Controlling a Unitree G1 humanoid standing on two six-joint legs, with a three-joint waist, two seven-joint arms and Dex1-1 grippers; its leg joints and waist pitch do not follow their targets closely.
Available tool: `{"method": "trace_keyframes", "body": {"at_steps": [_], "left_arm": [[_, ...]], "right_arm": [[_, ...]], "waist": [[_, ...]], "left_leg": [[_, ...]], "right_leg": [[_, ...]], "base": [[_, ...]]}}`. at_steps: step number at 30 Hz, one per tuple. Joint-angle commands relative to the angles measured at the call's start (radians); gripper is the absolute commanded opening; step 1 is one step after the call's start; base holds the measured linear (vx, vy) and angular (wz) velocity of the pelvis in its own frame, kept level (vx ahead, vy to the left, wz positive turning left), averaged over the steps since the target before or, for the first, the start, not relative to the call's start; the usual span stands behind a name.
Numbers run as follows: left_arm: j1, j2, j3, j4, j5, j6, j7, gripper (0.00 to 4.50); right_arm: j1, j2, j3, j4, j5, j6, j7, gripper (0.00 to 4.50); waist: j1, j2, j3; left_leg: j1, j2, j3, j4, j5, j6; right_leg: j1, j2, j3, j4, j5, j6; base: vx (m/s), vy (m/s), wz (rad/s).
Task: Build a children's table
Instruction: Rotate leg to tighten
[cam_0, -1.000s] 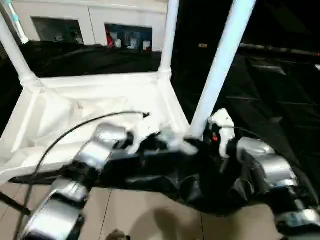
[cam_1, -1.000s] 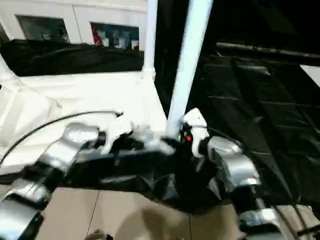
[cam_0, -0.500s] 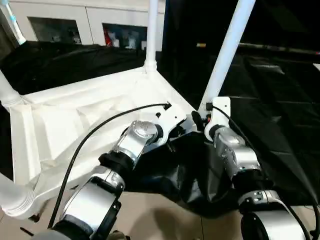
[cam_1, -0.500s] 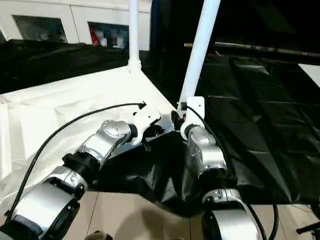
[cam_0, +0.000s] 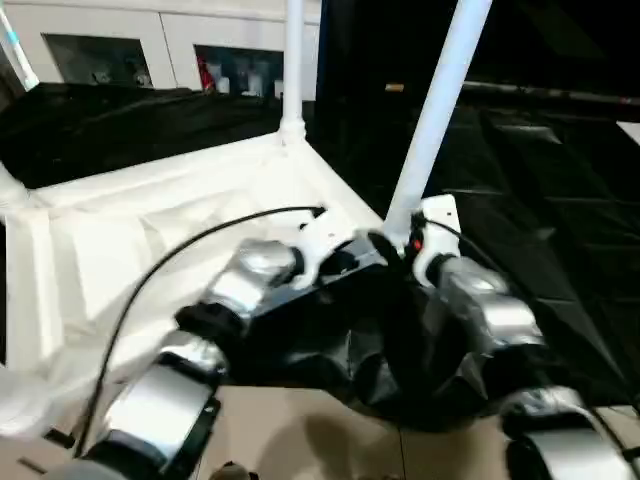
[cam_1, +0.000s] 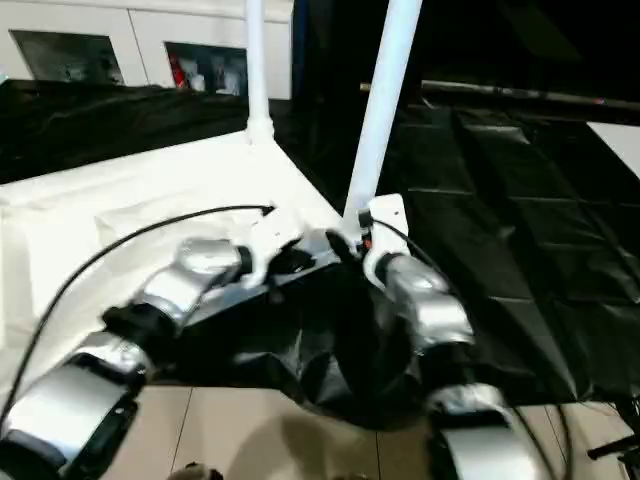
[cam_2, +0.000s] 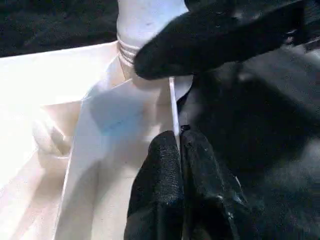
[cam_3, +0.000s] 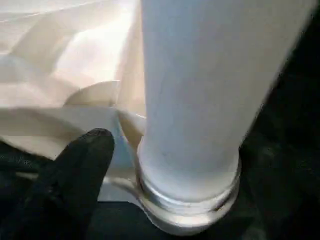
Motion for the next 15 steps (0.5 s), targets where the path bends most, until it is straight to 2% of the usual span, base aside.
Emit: {"method": "trace_keyframes", "body": {"at_steps": [1,4,7,12,15], "left_arm": [[0.005,0.019,-0.006,-0.070,-0.030,-0.050,-0.089,0.00],[0.035,0.051,-0.010,-0.117,-0.056,-0.059,-0.177,0.00],[0.069,0.088,-0.022,-0.181,-0.081,-0.046,-0.266,0.00],[0.095,0.110,-0.025,-0.226,-0.091,-0.039,-0.317,0.00],[0.107,0.121,-0.024,-0.252,-0.093,-0.027,-0.332,0.00]], "right_arm": [[0.025,-0.055,0.038,-0.083,0.021,0.039,0.115,4.42],[0.065,-0.134,0.084,-0.168,0.041,0.068,0.280,4.42],[0.099,-0.213,0.124,-0.238,0.054,0.081,0.402,4.42],[0.104,-0.233,0.122,-0.251,0.054,0.084,0.433,4.42],[0.100,-0.241,0.127,-0.255,0.060,0.087,0.445,4.42]], "waist": [[0.007,0.001,-0.083],[0.016,-0.001,-0.080],[0.015,-0.001,-0.078],[0.015,-0.001,-0.075],[0.017,-0.004,-0.076]], "left_leg": [[0.021,0.013,0.006,-0.060,-0.146,0.074],[0.022,0.018,0.007,-0.061,-0.172,0.072],[0.021,0.019,0.006,-0.063,-0.188,0.059],[0.024,0.021,0.006,-0.067,-0.235,0.030],[0.023,0.020,0.005,-0.067,-0.223,0.025]], "right_leg": [[0.061,-0.042,0.034,-0.057,-0.027,-0.259],[0.062,-0.044,0.035,-0.059,-0.048,-0.256],[0.058,-0.045,0.036,-0.060,-0.075,-0.255],[0.051,-0.048,0.036,-0.068,-0.176,-0.242],[0.051,-0.047,0.037,-0.067,-0.177,-0.232]], "base": [[0.000,0.000,0.00],[0.000,0.000,0.00],[0.000,0.000,0.00],[0.000,0.000,0.00],[0.000,0.000,0.00]]}}
